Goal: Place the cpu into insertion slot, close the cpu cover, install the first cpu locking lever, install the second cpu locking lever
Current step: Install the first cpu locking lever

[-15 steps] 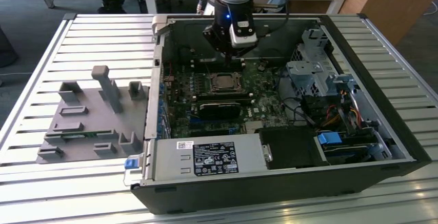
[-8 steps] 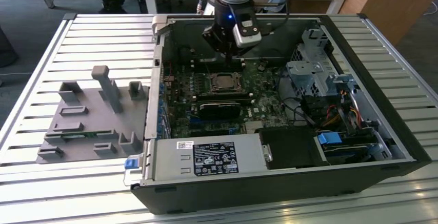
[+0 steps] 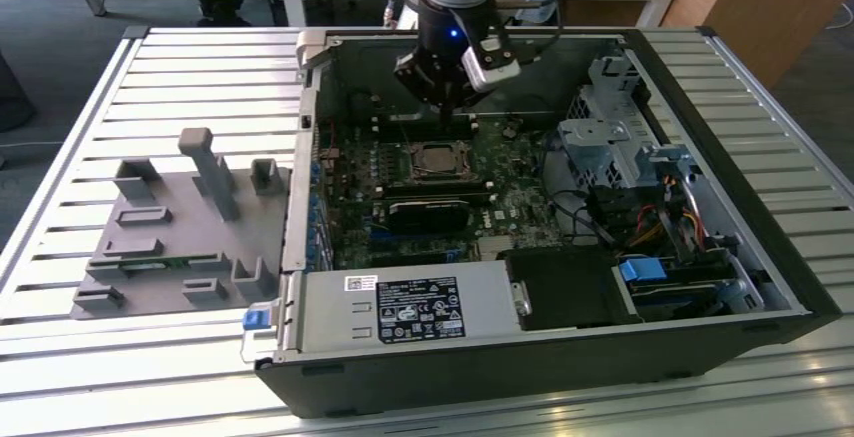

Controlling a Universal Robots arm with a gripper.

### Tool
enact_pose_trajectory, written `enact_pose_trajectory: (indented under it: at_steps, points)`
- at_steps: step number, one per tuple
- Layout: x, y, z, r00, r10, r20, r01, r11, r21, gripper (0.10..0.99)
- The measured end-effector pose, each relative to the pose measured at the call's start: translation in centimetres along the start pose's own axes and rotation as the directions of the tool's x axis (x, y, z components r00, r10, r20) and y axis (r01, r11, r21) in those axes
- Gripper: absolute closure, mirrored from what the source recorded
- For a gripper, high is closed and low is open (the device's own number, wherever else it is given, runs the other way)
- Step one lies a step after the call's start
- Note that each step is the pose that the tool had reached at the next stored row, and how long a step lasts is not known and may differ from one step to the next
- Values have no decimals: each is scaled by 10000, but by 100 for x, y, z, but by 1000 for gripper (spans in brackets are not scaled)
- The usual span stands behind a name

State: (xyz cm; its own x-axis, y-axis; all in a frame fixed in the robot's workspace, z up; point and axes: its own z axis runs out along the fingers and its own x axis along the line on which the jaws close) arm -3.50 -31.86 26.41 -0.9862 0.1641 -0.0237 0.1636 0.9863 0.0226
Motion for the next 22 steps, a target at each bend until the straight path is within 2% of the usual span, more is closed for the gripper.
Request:
enact_pose_trajectory:
  at_steps: [3,10,17,22]
  points:
    - [9,-2,11,9997,-239,-21,239,9997,-4,980]
    - [170,-25,50,9996,-282,-33,282,9996,-4,980]
    - [197,-30,61,9980,-627,-40,627,9980,-13,980]
    - [203,-31,81,9902,-1398,-56,1398,9902,-39,980]
